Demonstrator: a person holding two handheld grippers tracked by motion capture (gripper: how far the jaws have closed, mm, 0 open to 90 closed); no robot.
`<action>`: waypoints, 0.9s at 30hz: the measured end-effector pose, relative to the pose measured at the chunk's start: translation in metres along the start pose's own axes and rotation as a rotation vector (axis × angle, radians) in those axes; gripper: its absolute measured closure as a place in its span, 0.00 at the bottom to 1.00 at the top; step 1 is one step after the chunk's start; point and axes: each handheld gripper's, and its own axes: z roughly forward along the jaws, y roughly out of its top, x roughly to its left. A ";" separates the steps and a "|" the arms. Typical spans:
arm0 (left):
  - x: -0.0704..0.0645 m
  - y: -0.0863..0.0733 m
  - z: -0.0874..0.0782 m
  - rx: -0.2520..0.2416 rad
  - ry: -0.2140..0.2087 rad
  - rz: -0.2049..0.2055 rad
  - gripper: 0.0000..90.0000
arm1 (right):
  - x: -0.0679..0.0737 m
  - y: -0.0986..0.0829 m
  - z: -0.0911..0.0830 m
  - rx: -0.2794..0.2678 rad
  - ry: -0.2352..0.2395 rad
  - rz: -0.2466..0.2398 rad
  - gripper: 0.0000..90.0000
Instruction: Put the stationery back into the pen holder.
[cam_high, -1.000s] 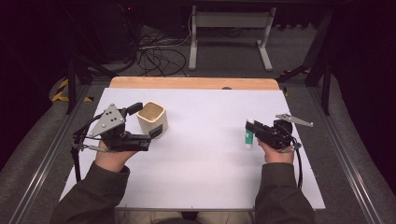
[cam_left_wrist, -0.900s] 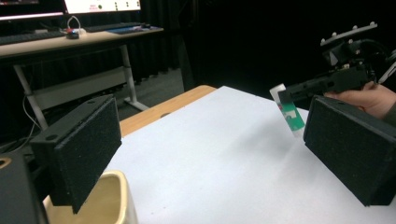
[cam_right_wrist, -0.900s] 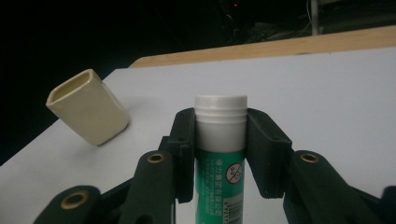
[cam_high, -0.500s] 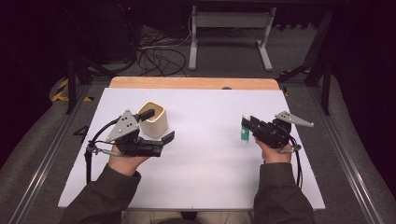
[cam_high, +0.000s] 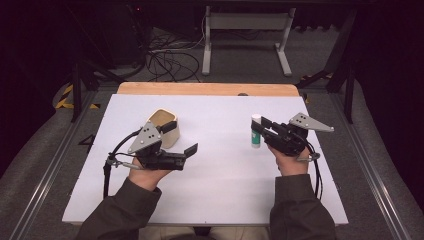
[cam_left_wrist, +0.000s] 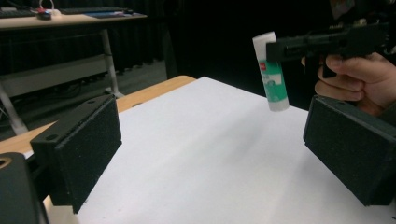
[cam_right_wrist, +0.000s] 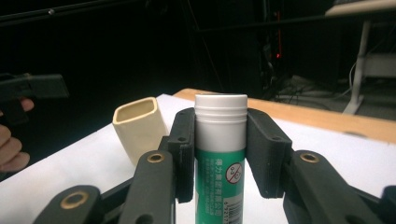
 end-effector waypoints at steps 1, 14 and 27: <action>-0.002 -0.001 0.003 0.002 -0.006 0.002 0.05 | 0.001 0.001 0.000 -0.004 0.007 -0.006 0.73; -0.018 -0.003 0.036 -0.003 -0.054 -0.014 0.07 | 0.016 0.012 0.002 -0.032 0.054 -0.045 0.73; -0.024 -0.002 0.064 -0.022 -0.105 -0.071 0.13 | 0.030 0.016 0.004 -0.056 0.084 -0.078 0.73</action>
